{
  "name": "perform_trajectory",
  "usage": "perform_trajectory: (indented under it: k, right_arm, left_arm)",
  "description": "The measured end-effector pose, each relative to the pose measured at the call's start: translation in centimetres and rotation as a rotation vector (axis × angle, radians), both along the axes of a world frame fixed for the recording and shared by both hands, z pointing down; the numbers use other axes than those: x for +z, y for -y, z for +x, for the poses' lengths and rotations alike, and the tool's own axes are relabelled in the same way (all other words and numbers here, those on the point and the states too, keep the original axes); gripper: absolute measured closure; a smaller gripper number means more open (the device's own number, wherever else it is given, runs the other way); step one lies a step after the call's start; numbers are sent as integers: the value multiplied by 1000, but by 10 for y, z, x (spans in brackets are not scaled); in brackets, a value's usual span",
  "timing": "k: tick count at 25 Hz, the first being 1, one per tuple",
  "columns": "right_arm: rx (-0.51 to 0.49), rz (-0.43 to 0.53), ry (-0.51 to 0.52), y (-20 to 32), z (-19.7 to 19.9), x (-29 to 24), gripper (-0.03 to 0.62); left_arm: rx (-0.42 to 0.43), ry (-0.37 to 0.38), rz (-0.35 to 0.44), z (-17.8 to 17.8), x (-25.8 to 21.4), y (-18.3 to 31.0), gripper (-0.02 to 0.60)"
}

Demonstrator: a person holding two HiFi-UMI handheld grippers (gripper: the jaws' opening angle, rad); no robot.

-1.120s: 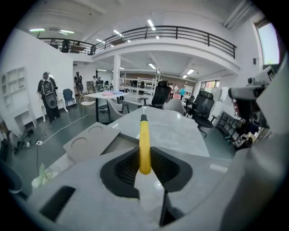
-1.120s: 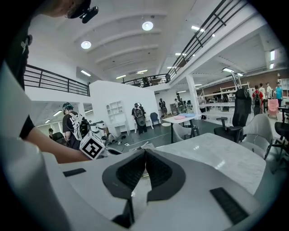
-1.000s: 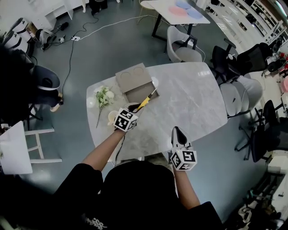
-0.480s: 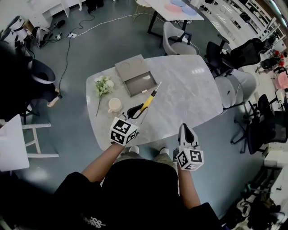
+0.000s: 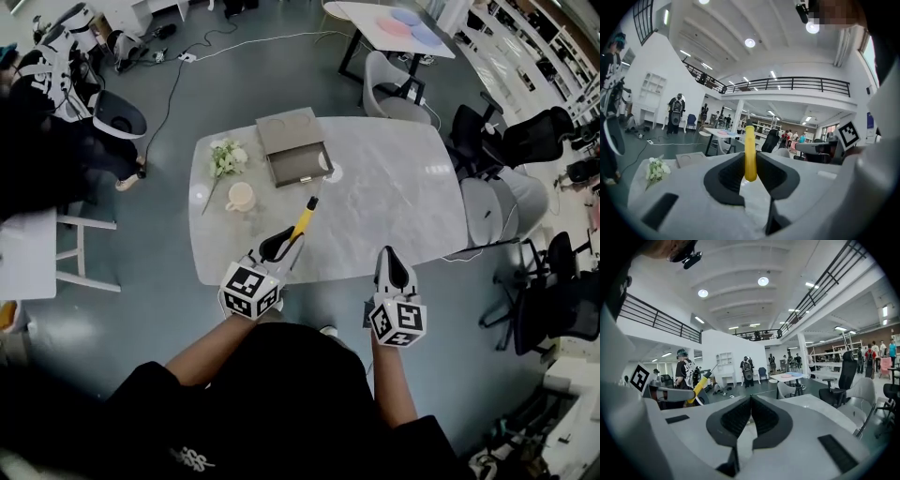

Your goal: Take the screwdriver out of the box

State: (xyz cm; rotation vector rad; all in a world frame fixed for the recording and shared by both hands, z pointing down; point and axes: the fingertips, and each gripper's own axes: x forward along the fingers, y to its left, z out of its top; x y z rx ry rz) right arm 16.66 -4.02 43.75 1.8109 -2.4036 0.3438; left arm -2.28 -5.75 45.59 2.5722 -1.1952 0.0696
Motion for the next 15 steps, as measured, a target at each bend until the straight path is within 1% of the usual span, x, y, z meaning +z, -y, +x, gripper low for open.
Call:
perform_trajectory:
  k: [4, 6, 8, 11, 15]
  right_arm:
    - [-73, 20, -40, -6, 23, -2, 583]
    - [-114, 28, -37, -10, 33, -2, 583]
    - [-148, 40, -33, -15, 40, -4, 583]
    - [-189, 57, -35, -25, 45, -8, 583]
    - [-226, 66, -47, -32, 53, -9, 583]
  left_arm:
    - [-106, 29, 31, 16, -6, -19, 494]
    - [-154, 46, 35, 23, -5, -28, 494]
    - [-197, 46, 26, 29, -4, -38, 494]
    - [-242, 49, 33, 36, -8, -53, 494]
    - [-277, 45, 49, 47, -15, -69, 494]
